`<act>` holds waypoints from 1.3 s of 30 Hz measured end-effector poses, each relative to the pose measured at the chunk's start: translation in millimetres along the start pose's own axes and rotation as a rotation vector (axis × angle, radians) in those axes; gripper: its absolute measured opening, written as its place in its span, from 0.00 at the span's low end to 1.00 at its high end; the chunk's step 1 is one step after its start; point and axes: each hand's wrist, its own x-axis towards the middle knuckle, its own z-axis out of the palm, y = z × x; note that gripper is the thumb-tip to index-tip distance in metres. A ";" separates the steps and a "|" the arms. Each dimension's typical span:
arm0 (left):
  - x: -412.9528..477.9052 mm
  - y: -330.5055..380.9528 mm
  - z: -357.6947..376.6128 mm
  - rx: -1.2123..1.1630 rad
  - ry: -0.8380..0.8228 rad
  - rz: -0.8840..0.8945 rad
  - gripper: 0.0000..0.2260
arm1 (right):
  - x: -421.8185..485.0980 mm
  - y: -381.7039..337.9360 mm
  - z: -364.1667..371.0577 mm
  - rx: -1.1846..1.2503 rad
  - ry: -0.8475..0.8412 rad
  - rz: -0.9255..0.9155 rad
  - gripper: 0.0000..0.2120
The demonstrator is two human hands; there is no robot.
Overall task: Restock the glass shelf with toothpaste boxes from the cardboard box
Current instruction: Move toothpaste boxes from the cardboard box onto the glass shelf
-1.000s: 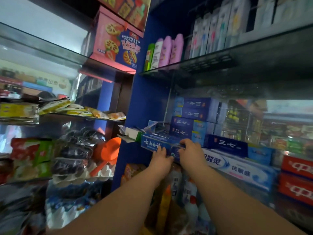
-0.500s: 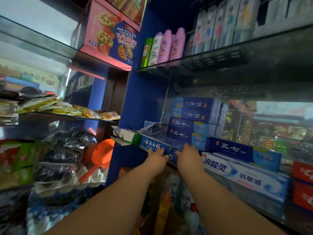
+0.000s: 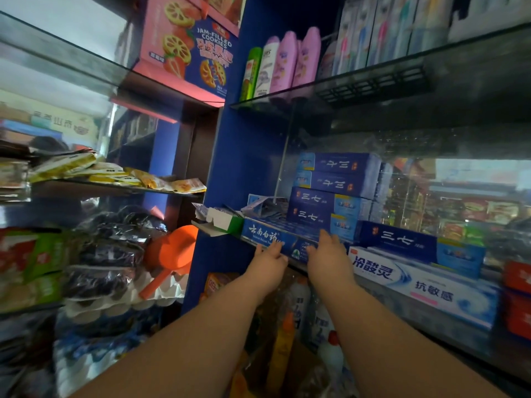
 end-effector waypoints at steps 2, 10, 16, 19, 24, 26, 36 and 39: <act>-5.2 -1.2 -5.6 -0.042 0.002 -0.031 0.20 | -7.9 -3.2 -4.9 0.003 0.069 -0.010 0.24; -38.1 -31.6 -20.4 -0.072 0.073 -0.100 0.22 | -68.7 -31.3 -8.0 0.019 0.040 -0.319 0.23; -96.3 -127.3 -12.1 -0.170 0.140 -0.280 0.25 | -158.5 -25.1 52.1 0.246 -0.222 -0.338 0.20; -157.9 -167.5 0.9 -0.207 0.168 -0.408 0.19 | -215.7 -13.3 85.4 0.386 -0.473 -0.271 0.19; -259.1 -259.0 30.0 -0.110 0.140 -0.663 0.14 | -325.0 11.8 152.6 0.351 -0.749 -0.131 0.20; -301.8 -289.7 45.3 -0.073 0.160 -0.813 0.16 | -370.1 24.2 179.6 0.327 -0.902 -0.102 0.21; -444.4 -409.0 146.5 -0.409 0.248 -1.320 0.16 | -532.8 95.9 287.8 0.328 -1.426 0.233 0.24; -458.0 -428.1 164.5 -0.412 0.237 -1.384 0.16 | -556.4 112.7 310.1 0.351 -1.470 0.292 0.16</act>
